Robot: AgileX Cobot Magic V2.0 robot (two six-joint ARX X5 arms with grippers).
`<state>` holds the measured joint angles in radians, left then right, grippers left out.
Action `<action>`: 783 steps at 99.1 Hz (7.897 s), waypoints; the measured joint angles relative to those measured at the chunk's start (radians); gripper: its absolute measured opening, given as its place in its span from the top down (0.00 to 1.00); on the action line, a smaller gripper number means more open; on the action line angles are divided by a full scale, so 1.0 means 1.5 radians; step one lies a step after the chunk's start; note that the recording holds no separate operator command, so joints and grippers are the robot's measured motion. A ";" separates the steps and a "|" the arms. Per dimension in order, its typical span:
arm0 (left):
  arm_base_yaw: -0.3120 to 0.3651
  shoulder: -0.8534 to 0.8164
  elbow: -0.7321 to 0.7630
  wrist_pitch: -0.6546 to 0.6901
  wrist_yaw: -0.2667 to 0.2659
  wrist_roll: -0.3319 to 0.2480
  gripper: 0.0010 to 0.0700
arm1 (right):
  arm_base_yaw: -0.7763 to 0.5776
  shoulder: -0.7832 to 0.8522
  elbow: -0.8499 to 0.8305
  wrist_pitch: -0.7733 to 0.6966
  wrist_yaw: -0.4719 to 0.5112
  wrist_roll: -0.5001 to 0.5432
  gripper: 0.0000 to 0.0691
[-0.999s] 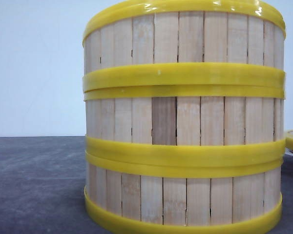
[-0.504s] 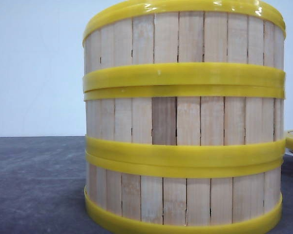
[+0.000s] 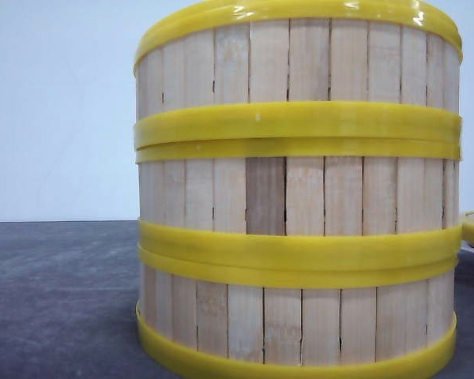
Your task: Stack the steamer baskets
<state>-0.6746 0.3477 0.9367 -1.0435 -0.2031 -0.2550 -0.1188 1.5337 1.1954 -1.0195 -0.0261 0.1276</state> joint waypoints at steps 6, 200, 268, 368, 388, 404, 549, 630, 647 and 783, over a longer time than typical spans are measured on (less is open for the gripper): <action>0.000 0.000 0.000 0.000 0.000 0.000 0.62 | 0.000 0.002 0.001 0.000 0.000 0.000 0.89; 0.000 0.000 0.000 0.003 0.000 0.000 0.62 | 0.517 -0.249 0.079 0.044 -0.137 0.027 0.92; 0.000 0.000 0.000 0.000 0.000 0.000 0.62 | 0.602 -0.207 0.079 0.095 -0.075 0.042 0.92; 0.000 0.000 0.000 -0.008 0.000 0.000 0.62 | 0.602 -0.220 0.079 0.122 -0.032 0.042 0.51; 0.000 0.000 0.000 -0.008 0.000 0.000 0.62 | 0.603 -0.311 0.079 0.138 0.039 0.042 0.51; 0.000 0.000 0.000 -0.007 0.000 0.000 0.62 | 0.617 -0.423 0.079 0.121 0.142 0.053 0.51; 0.000 0.000 0.000 0.023 0.000 -0.001 0.97 | 0.632 -0.659 0.037 -0.097 0.334 0.129 0.99; 0.251 -0.031 -0.212 0.291 -0.066 0.065 0.97 | 0.632 -0.659 0.037 -0.097 0.334 0.129 0.99; 0.335 -0.075 -0.350 0.410 0.010 0.104 0.97 | 0.632 -0.659 0.037 -0.097 0.334 0.129 0.99; 0.409 -0.229 -0.597 0.562 0.085 0.160 0.97 | 0.632 -0.659 0.037 -0.096 0.334 0.129 0.99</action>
<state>-0.0608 0.0044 0.0406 -0.2008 -0.0761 -0.0154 0.8288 0.5457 1.2510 -1.1633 0.4747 0.3218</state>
